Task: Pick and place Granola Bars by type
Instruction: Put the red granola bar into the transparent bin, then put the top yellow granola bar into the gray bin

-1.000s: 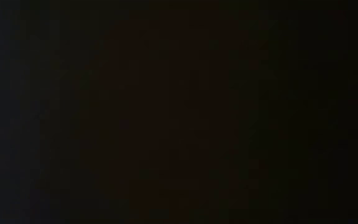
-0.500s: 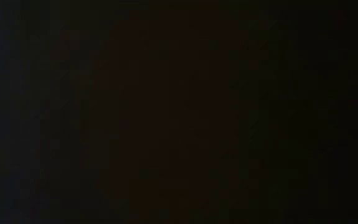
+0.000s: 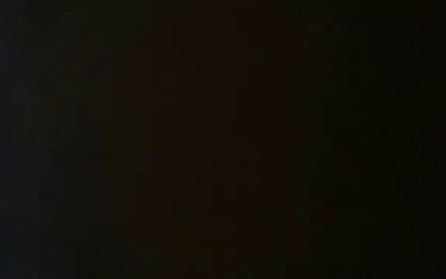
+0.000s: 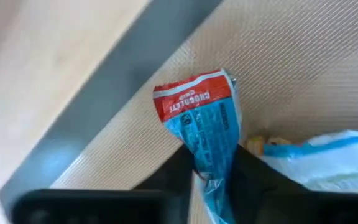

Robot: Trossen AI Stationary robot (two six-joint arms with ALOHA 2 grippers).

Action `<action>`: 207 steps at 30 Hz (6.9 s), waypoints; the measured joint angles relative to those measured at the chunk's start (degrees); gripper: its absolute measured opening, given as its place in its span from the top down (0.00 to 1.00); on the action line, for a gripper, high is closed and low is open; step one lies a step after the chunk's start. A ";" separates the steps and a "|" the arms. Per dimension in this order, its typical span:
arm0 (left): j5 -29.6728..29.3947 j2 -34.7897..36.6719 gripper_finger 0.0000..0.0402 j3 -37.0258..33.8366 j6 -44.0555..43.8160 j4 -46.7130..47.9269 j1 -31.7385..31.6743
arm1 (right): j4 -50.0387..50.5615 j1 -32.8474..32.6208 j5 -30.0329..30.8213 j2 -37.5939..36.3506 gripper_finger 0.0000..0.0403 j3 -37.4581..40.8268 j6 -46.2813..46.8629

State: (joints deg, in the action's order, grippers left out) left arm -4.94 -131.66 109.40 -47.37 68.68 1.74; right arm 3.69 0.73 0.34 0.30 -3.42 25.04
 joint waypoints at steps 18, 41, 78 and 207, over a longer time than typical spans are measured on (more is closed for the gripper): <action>-52.42 42.02 0.97 0.24 1.86 2.06 16.40 | 0.82 -0.02 1.11 0.01 0.31 0.00 -3.02; -23.50 49.34 0.98 0.24 48.20 -49.42 -5.59 | 0.41 0.00 7.65 0.01 0.31 0.00 -1.26; -3.93 11.61 0.73 0.26 34.04 -18.49 -22.15 | 0.52 -0.01 7.58 -0.01 0.31 0.00 6.08; -41.87 53.95 0.44 0.24 31.60 -2.42 0.94 | 7.72 -9.94 -5.05 48.66 0.96 -49.44 -18.27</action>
State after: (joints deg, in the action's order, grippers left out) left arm -46.81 -77.71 109.65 -15.77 66.26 2.68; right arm 11.41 -9.21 -4.72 48.96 -52.86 6.77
